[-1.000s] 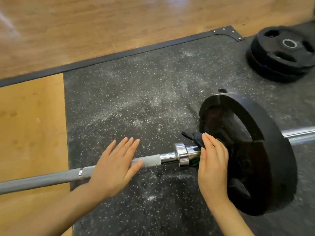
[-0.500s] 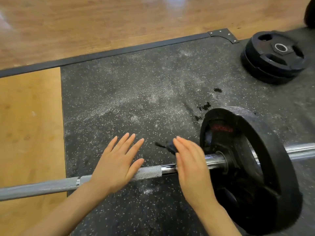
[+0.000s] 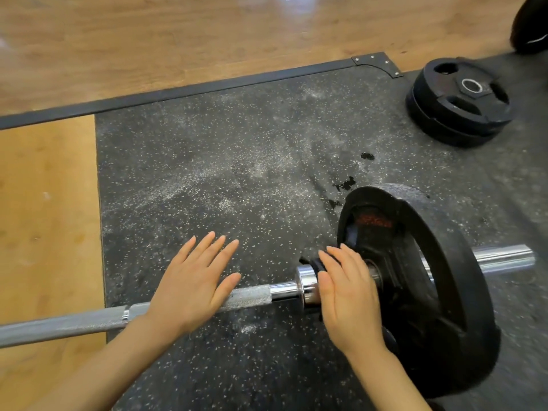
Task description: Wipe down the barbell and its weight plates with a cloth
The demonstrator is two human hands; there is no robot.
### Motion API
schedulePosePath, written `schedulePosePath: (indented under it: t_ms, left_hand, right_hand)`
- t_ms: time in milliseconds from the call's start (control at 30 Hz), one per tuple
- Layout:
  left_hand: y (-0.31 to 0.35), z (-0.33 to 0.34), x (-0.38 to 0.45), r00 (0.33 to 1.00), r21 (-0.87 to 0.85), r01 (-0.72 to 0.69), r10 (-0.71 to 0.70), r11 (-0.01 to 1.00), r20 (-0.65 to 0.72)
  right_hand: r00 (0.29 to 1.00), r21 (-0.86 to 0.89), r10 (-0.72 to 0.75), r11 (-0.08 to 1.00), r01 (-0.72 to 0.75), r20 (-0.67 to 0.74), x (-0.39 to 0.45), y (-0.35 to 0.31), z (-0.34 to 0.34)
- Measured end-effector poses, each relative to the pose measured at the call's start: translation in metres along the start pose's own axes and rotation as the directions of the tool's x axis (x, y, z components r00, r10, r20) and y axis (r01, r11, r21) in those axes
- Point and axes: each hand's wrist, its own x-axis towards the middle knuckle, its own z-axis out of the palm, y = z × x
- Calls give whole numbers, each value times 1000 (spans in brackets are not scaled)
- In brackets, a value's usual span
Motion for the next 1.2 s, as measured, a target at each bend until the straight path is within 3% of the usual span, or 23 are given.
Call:
schedulePosePath:
  t_ms: [100,200,400,500,567,667,767,867,933,1000,1033,1100,1200]
  left_hand:
    - [-1,0,0,1000,-3,-3,3,1000,-4]
    - [-2,2,2,1000,-8,-4,4,1000,-2]
    - [-2,2,2,1000,-26,-6,6,1000,12]
    - [-2,3,3,1000,-6,-12,12,1000,19]
    - [-3,4,3,1000,5,-9,8,1000,26]
    - [-3,5,5,1000,1,-10,10,1000,26]
    - [-4,6,5,1000,12,-14,13,1000,26]
    - [-5,6,5,1000,-2,-6,6,1000,23]
    - [-5,6,5,1000,-3,-6,6,1000,21]
    - [-5,7,5,1000,1,-9,9,1000,22]
    - [-5,7,5,1000,3,-11,11,1000,24]
    - [-5,7,5,1000,-5,-14,14,1000,24]
    - [-5,7,4,1000,0,-20,20,1000,22]
  right_hand:
    - [993,43,-119,992,119,-10,0,-15,11]
    - [988,-20,-154,988,154,-31,-2,-6,12]
    - [993,-144,-20,990,4,-113,-3,14,7]
    - [989,-31,49,998,-54,-138,7,2,5]
    - [996,27,35,999,-33,-82,22,-6,1]
    - [985,-35,44,999,-39,167,44,-13,-2]
    - [980,193,79,975,-114,181,50,-17,2]
    - [986,480,141,862,-164,84,51,-23,3]
    - [979,572,190,797,-195,70,53,-19,1]
    - [989,452,93,882,-137,119,54,-10,-3]
    - [987,290,-3,956,-45,162,52,-6,-4]
    - [962,-39,-108,992,121,249,42,-2,-2]
    - [966,-169,-47,981,93,255,32,-5,-3]
